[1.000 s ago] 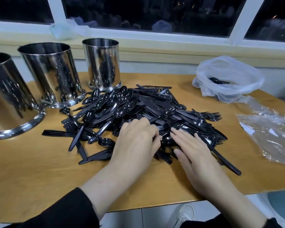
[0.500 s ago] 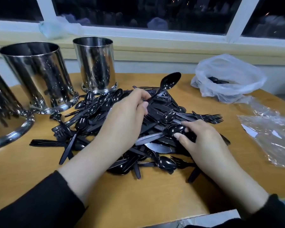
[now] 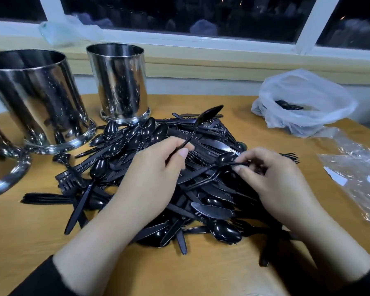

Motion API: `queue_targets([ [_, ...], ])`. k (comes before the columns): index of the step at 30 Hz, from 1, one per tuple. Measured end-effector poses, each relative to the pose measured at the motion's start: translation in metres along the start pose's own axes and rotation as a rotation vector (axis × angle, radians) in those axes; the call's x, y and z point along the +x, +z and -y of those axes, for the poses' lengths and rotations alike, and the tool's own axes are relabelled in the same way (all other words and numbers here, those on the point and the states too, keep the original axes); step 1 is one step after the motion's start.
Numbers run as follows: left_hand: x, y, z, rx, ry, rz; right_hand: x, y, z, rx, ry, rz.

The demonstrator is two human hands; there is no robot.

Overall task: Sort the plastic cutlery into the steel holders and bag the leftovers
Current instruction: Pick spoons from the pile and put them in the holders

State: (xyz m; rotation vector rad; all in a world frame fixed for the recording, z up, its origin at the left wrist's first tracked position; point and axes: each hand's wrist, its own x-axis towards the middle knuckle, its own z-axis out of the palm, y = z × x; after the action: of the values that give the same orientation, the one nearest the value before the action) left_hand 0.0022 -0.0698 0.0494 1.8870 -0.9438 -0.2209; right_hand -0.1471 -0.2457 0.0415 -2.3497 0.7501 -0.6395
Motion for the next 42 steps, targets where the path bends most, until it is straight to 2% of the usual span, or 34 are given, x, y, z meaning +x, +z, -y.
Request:
queue_targets([
  [5, 0.003, -0.007, 0.003, -0.125, -0.123, -0.010, 0.021, -0.015, 0.028, 0.186, -0.062, 0.013],
  [9, 0.005, -0.013, -0.001, -0.185, -0.145, 0.030, 0.042, -0.018, 0.052, 0.295, -0.163, 0.071],
  [14, 0.006, -0.014, -0.008, -0.550, -0.227, 0.140, 0.056, 0.002, 0.058, 0.459, -0.191, 0.019],
  [20, 0.008, -0.009, -0.006, -0.540, -0.210, 0.185, 0.051, 0.024, 0.044, 0.574, -0.124, -0.054],
  [24, 0.006, -0.006, -0.004, -0.519, -0.243, 0.214, 0.053, 0.027, 0.044, 0.531, -0.145, -0.085],
  [31, 0.006, -0.007, -0.002, -0.507, -0.220, 0.172, 0.052, 0.016, 0.047, 0.563, -0.148, -0.125],
  [33, 0.006, -0.010, 0.000, -0.497, -0.220, 0.134, 0.053, 0.008, 0.044, 0.532, -0.127, -0.136],
  [36, 0.002, -0.017, 0.001, -0.525, -0.232, 0.070, 0.050, -0.005, 0.027, 0.284, -0.079, -0.116],
  [39, -0.003, -0.018, 0.006, -0.511, -0.210, 0.015, 0.043, -0.011, 0.011, 0.052, -0.010, 0.024],
  [42, -0.005, -0.014, 0.010, -0.461, -0.193, -0.010, 0.038, -0.009, 0.003, -0.081, 0.042, 0.133],
])
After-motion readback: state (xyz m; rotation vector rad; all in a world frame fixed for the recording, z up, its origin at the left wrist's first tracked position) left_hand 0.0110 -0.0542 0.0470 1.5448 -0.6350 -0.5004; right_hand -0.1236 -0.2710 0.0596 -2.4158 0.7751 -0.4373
